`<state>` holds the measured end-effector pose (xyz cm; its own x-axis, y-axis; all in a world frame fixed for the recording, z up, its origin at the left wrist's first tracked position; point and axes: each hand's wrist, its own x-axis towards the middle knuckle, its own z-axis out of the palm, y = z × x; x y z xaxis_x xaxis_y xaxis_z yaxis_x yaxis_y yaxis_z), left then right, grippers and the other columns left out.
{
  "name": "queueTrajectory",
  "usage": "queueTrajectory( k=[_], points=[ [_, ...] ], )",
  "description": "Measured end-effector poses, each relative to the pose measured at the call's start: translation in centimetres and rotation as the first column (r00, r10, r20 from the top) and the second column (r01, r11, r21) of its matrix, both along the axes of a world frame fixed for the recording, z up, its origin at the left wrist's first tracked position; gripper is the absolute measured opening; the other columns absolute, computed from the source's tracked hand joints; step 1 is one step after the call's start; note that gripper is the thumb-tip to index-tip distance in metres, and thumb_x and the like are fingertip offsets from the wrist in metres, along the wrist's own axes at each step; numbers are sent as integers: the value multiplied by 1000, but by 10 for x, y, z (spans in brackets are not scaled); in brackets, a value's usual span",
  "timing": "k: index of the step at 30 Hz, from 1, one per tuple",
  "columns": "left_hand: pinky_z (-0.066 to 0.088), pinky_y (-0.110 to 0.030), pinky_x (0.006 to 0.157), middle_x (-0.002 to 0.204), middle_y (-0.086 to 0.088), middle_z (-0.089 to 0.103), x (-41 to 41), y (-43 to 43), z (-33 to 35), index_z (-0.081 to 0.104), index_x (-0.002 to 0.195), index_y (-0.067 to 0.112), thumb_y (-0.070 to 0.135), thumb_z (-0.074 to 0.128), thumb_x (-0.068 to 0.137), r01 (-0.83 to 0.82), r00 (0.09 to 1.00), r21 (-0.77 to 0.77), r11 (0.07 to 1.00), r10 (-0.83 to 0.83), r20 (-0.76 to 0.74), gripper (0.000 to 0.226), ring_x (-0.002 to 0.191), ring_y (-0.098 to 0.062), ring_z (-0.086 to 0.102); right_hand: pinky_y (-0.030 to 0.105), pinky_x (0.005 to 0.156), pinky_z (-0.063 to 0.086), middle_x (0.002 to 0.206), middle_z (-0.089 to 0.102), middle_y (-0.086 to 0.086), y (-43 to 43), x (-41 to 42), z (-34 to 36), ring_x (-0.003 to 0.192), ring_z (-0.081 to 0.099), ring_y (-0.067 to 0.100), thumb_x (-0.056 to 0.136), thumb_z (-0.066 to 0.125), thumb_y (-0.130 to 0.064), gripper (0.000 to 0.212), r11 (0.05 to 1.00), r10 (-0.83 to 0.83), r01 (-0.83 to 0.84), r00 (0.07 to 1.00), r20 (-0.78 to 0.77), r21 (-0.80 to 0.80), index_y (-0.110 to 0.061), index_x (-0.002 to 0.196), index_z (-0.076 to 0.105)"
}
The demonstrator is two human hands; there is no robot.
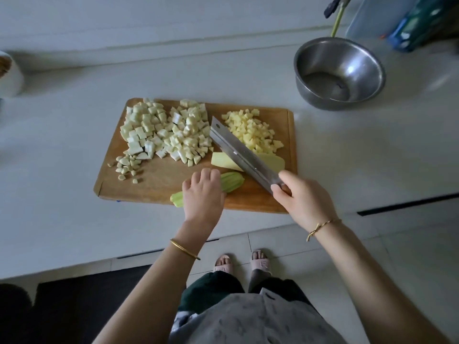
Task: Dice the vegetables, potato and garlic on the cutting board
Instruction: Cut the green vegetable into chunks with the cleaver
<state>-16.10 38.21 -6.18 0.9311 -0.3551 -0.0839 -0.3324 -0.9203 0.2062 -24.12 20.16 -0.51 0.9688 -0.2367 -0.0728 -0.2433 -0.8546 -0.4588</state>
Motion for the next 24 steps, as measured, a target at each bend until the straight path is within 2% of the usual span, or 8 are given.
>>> queueTrajectory(
  k=[7,11,16,21,24],
  points=[
    [36,-40,97,127,-8,46,0,1,0,41,127,13,31,61,89,-145,985,38,989,148,-86,48,120,-30,40,32,49,26,52,37,1,2,5,-4,58,39,29,90,57,-27,40,999,41,-42,999,-18,-15,-23,63,27],
    [35,-39,99,131,-6,42,2,-7,2,43,131,18,37,63,88,-127,986,34,991,130,-101,51,120,-29,39,32,49,33,58,49,5,-2,13,-5,60,46,32,91,54,-29,27,995,89,-91,995,-39,-50,-19,73,37],
    [35,-37,96,130,-6,44,2,-7,2,44,127,17,37,60,90,-201,975,71,977,207,-86,45,120,-28,39,28,44,25,57,49,4,-13,18,-4,57,45,31,90,54,-29,26,976,175,-181,983,-60,-122,-19,72,37],
    [37,-38,96,129,-9,45,2,-6,2,43,129,15,37,60,90,-278,954,87,957,285,-89,48,119,-30,40,25,43,25,60,52,1,-18,28,-6,59,54,27,92,50,-31,17,950,254,-271,960,-120,-155,-18,81,50],
    [37,-39,96,128,-10,45,2,-8,2,44,128,14,35,61,90,-293,950,71,953,298,-88,47,118,-30,40,25,43,26,60,53,3,-23,31,-9,59,53,27,92,50,-31,20,954,239,-258,962,-133,-154,-16,79,49]
  ],
)
